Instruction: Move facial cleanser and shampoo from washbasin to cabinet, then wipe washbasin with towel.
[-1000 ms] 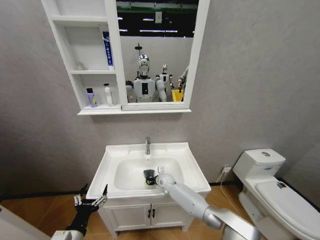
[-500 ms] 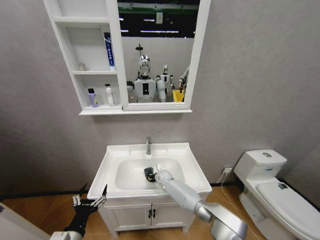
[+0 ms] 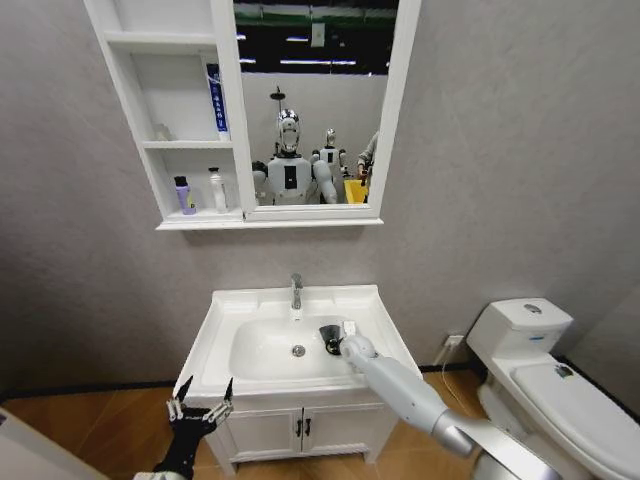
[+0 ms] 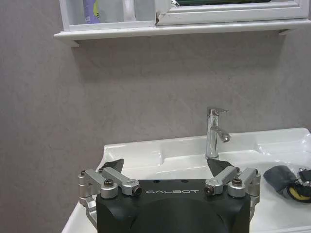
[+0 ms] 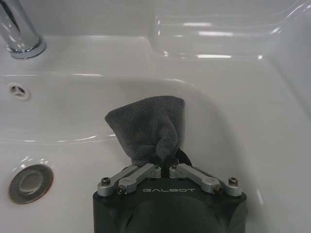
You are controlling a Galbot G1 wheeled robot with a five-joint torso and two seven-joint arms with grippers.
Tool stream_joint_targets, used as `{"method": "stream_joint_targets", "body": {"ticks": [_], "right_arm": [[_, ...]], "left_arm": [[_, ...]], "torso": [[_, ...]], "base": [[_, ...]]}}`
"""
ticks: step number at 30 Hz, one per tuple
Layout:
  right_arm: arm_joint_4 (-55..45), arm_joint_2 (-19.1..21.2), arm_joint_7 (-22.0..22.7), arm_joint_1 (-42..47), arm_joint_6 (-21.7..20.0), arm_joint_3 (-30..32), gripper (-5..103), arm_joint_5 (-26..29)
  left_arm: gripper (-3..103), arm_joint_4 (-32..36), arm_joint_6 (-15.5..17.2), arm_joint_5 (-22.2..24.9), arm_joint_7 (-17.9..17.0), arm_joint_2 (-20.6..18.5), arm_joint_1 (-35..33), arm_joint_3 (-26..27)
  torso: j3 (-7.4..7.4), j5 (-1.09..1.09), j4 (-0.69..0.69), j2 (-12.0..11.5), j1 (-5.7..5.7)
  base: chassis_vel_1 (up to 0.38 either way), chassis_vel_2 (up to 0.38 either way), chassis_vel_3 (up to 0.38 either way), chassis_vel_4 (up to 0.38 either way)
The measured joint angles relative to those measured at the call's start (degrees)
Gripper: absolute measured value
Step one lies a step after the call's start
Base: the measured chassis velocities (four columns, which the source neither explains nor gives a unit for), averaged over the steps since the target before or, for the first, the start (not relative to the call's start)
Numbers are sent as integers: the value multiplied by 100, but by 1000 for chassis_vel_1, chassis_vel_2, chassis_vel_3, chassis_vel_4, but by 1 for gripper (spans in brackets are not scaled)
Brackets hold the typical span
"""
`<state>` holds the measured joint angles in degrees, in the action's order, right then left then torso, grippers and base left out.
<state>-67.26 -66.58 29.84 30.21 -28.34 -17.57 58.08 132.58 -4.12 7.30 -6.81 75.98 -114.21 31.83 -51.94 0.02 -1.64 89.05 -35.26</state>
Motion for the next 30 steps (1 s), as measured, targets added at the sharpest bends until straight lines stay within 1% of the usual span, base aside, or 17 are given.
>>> {"method": "stream_joint_targets", "body": {"ticks": [2, 3, 4, 5, 6, 7, 8, 9, 10, 14, 19, 21, 25, 27, 28, 29, 30], "right_arm": [[-228, 230, 140, 42, 140, 35, 3, -271], [-228, 230, 140, 42, 140, 35, 3, -271], [-378, 374, 163, 73, 193, 44, 3, -371], [-515, 503, 162, 104, 235, 47, 3, -460], [-515, 503, 162, 104, 235, 47, 3, -460], [-693, 675, 143, 160, 274, 52, 3, -566], [-693, 675, 143, 160, 274, 52, 3, -566], [-777, 743, 132, 204, 276, 53, 3, -566], [-849, 763, 129, 253, 276, 57, 3, -531], [-949, 731, 150, 369, 290, 136, 3, -491], [-955, 852, 78, 373, 473, 293, 3, -799], [-962, 1010, -33, 318, 607, 415, 3, -988], [-935, 1156, -233, 225, 698, 508, 3, -1013], [-851, 1240, -638, 153, 719, 556, 3, -926], [-851, 1240, -638, 153, 719, 556, 3, -926], [-772, 1269, -880, 109, 749, 563, 3, -913], [-772, 1269, -880, 109, 749, 563, 3, -913]], "left_arm": [[94, -28, -12, -55, 1, 33, 34, -55], [94, -28, -12, -55, 1, 33, 34, -55], [94, -29, -15, -62, 1, 35, 44, -63], [94, -29, -15, -62, 1, 35, 49, -70], [94, -29, -15, -62, 1, 35, 49, -70], [94, -29, -18, -64, -1, 40, 56, -74], [94, -29, -18, -64, -1, 40, 56, -74], [94, -30, -21, -69, -1, 50, 61, -75], [94, -29, -22, -77, -1, 69, 63, -80], [94, -23, -25, -114, -2, 104, 51, -101], [94, -18, -32, -150, 4, 118, 27, -115], [94, -35, -33, -184, 12, 144, 31, -155], [94, -64, -42, -261, 45, 200, 30, -228], [94, -79, -48, -320, 63, 259, 25, -271], [94, -79, -48, -320, 63, 259, 25, -271], [94, -80, -52, -345, 70, 280, 19, -279], [94, -80, -52, -345, 70, 280, 19, -279]], "torso": [[0, 3, 4, -1, 0], [0, 3, 4, -1, 0], [0, 2, 5, 0, 0], [0, 1, 4, -1, -1], [0, 1, 4, -1, -1], [1, -3, 1, 0, 0], [1, -3, 1, 0, 0], [2, -5, -5, 0, 0], [2, -4, -5, 1, 0], [1, -1, 0, 0, 0], [0, 0, 0, 0, 0], [0, -2, -5, 0, 0], [0, -2, -3, 0, 0], [0, -1, -1, 0, 0], [0, -1, -1, 0, 0], [0, -1, -1, 0, -1], [0, -1, -1, 0, -1]], "base": [[0, 0, 0, 0], [0, 0, 0, 0], [0, 0, 0, 0], [0, 0, 0, 0], [0, 0, 0, 0], [0, 0, 0, 0], [0, 0, 0, 0], [0, 0, 0, 0], [0, 0, 0, 0], [0, 0, 0, 0], [0, 0, 0, 0], [0, 0, 0, 0], [0, 0, 0, 0], [0, 0, 0, 0], [0, 0, 0, 0], [0, 0, 0, 0], [0, 0, 0, 0]]}}
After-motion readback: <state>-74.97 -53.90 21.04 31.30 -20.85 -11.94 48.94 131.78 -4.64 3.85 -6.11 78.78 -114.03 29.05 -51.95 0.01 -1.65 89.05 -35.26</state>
